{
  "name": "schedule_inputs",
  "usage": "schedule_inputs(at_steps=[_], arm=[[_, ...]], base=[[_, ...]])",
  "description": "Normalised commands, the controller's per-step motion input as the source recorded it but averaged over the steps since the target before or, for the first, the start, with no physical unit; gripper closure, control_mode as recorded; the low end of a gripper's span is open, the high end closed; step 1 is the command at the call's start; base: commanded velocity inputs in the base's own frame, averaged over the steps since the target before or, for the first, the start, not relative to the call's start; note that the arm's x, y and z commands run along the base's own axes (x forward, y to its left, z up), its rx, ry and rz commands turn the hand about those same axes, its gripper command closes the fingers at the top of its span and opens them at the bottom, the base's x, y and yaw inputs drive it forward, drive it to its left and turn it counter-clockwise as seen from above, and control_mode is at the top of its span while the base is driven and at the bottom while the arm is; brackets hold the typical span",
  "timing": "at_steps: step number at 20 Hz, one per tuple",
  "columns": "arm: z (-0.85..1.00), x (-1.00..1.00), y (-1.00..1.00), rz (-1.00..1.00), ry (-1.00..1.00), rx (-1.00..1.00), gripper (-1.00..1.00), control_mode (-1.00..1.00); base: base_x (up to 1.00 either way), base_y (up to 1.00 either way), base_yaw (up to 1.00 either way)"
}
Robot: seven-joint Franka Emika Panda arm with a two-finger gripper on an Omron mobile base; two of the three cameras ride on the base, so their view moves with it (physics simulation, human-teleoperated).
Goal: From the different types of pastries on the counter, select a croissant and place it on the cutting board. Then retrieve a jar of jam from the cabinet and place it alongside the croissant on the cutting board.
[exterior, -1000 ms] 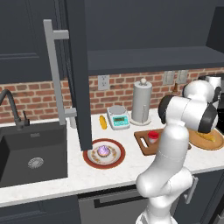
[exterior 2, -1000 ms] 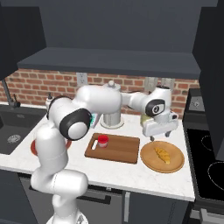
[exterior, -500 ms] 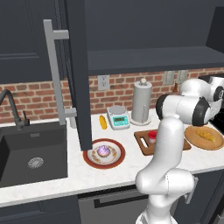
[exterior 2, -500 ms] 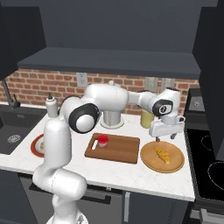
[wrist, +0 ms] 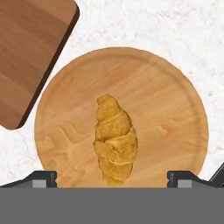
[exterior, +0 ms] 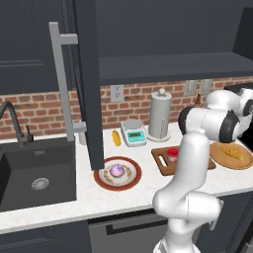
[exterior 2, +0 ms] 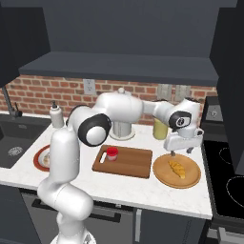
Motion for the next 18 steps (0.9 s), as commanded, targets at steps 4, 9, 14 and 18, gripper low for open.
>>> schedule_inputs(at_steps=[4,9,14,18], arm=[[-0.29,-0.18,0.05,0.00,-0.04,-0.01,-1.00,-1.00],[-0.31,-0.13,0.17,0.00,-0.03,-0.03,-1.00,-1.00],[-0.24,0.00,0.36,0.00,-0.01,-0.03,-1.00,-1.00],[-0.19,0.00,0.06,0.00,-0.03,-0.02,-1.00,-1.00]], base=[[0.00,0.00,0.00],[0.00,0.00,0.00],[0.00,0.00,0.00],[0.00,0.00,0.00]])
